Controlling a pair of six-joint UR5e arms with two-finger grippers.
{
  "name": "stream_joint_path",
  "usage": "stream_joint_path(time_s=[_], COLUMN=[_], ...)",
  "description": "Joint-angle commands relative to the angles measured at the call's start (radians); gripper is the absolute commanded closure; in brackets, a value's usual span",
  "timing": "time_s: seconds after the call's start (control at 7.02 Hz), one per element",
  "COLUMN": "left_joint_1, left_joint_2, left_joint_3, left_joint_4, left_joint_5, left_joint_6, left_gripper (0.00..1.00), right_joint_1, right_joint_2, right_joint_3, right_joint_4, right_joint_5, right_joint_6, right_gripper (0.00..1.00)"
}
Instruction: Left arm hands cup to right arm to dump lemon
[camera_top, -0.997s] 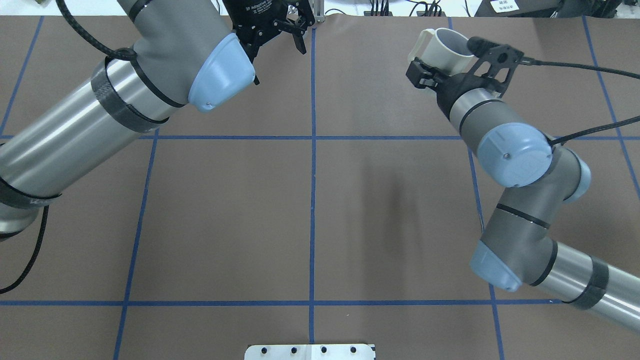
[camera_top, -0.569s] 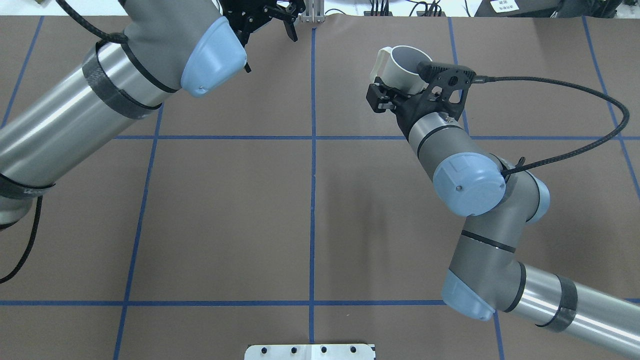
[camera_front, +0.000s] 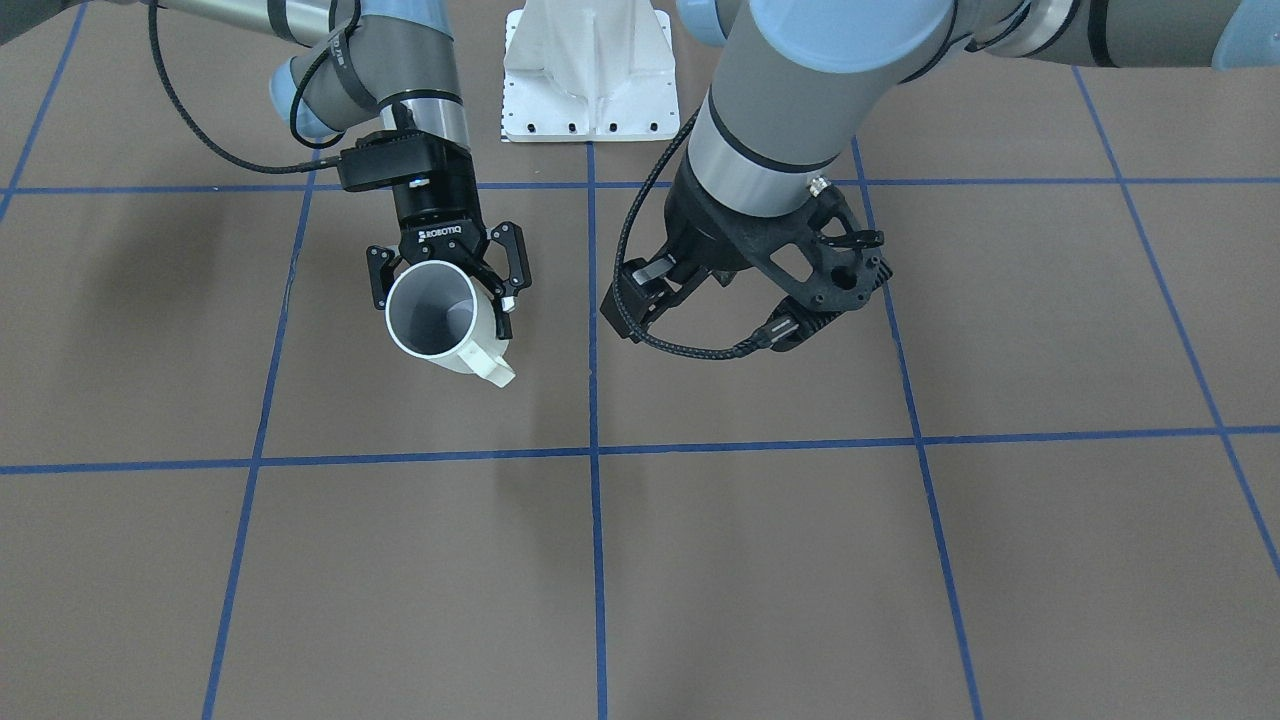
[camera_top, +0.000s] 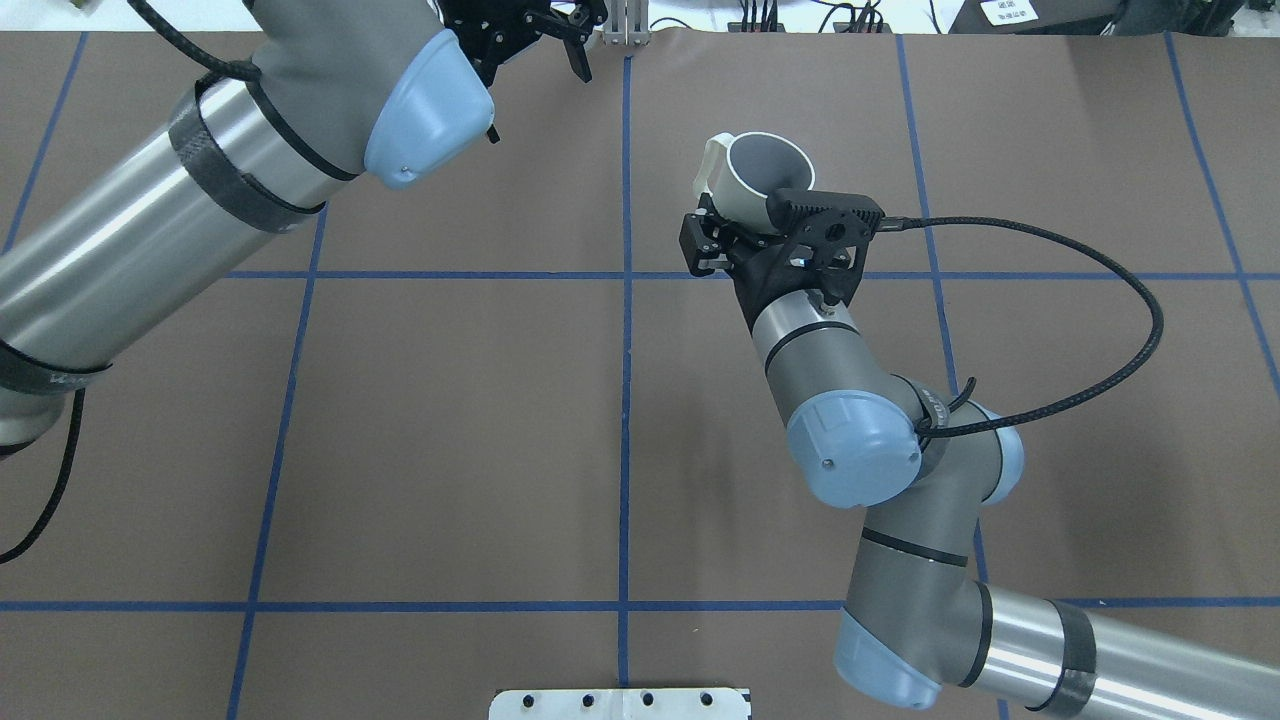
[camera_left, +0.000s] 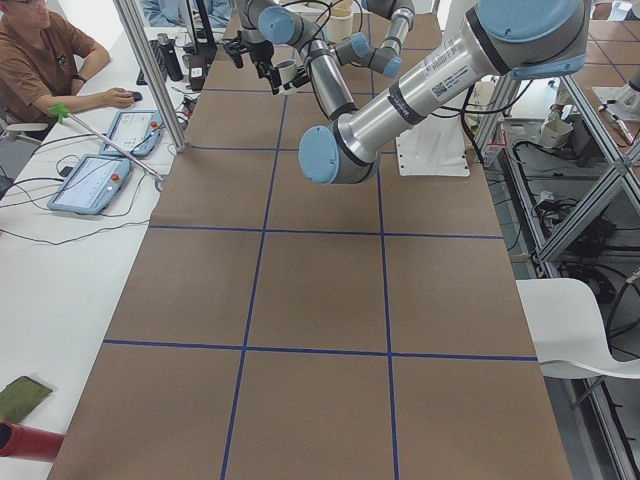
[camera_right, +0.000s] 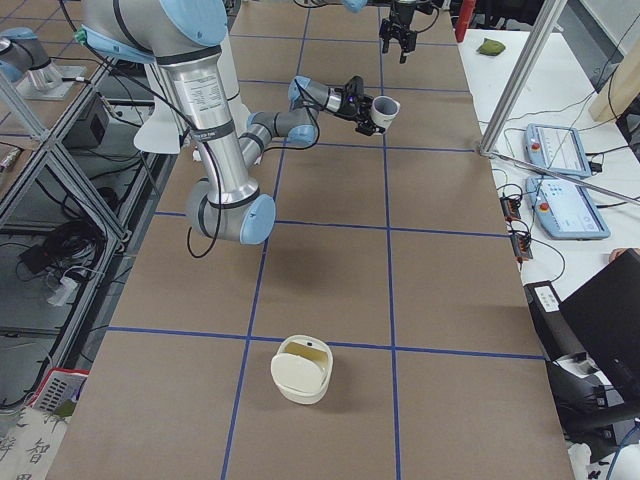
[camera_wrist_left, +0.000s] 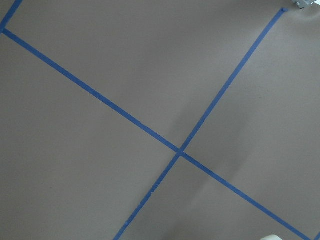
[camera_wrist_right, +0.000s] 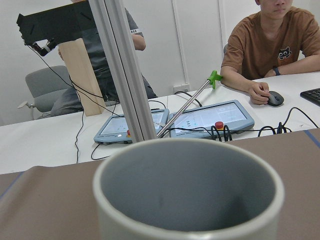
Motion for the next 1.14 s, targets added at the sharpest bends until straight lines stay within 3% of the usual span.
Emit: stream_joint_path(time_s=[0.0,0.43,1.0], left_joint_1=[0.001,0.004,0.018], left_joint_2=[0.000,-0.005,-0.025], left_joint_3=[0.003,0.017,0.040], left_joint_4=[-0.001,-0.001,0.000], left_joint_5=[0.000,0.000,0.001], left_joint_6=[0.000,0.000,-0.001], left_gripper=[0.00,0.00,0.00], right_joint_1=[-0.036,-0.089,-0.101], right_joint_2=[0.030,0.045,0.096], right_joint_3=[-0.022,-0.067,-0.050], right_joint_4=[0.001,-0.003,-0.088], right_joint_5=[-0.041,-0.087,-0.084], right_joint_6=[0.001,-0.071,-0.298], right_gripper=[1.00,1.00,1.00])
